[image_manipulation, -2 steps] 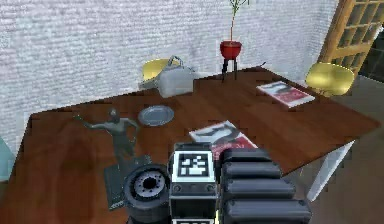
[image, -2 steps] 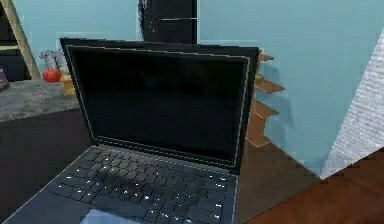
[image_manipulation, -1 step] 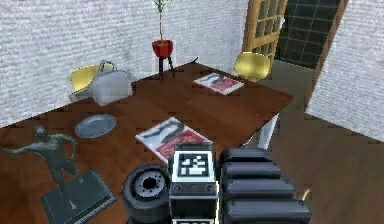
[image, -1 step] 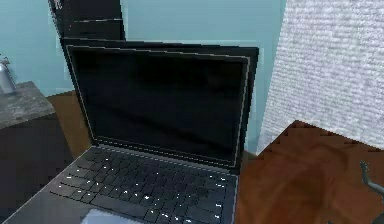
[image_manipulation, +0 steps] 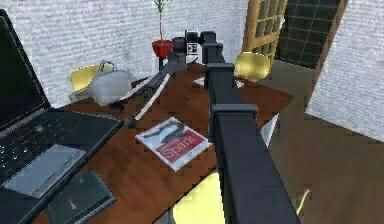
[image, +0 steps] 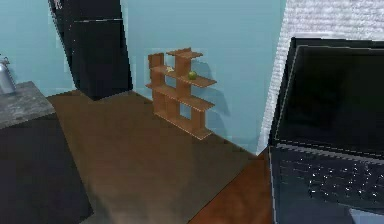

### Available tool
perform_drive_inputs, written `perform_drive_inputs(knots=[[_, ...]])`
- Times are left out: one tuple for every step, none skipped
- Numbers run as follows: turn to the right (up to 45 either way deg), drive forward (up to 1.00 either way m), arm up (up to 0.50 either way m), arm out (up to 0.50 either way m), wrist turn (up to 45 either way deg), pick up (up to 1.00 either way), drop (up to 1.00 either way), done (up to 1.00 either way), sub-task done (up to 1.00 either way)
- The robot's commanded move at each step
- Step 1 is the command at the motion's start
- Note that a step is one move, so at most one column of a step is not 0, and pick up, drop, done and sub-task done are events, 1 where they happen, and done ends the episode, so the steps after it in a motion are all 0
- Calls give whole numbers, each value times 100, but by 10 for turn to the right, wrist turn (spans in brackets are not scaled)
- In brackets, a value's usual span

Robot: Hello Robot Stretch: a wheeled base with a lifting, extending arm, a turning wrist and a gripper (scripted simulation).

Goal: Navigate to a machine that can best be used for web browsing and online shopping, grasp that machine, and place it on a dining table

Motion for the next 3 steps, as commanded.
perform_drive_inputs(knots=[[0,0,0,0,450,0,0,0,0],[0,0,0,0,450,0,0,0,0],[0,0,0,0,180,0,0,0,0]])
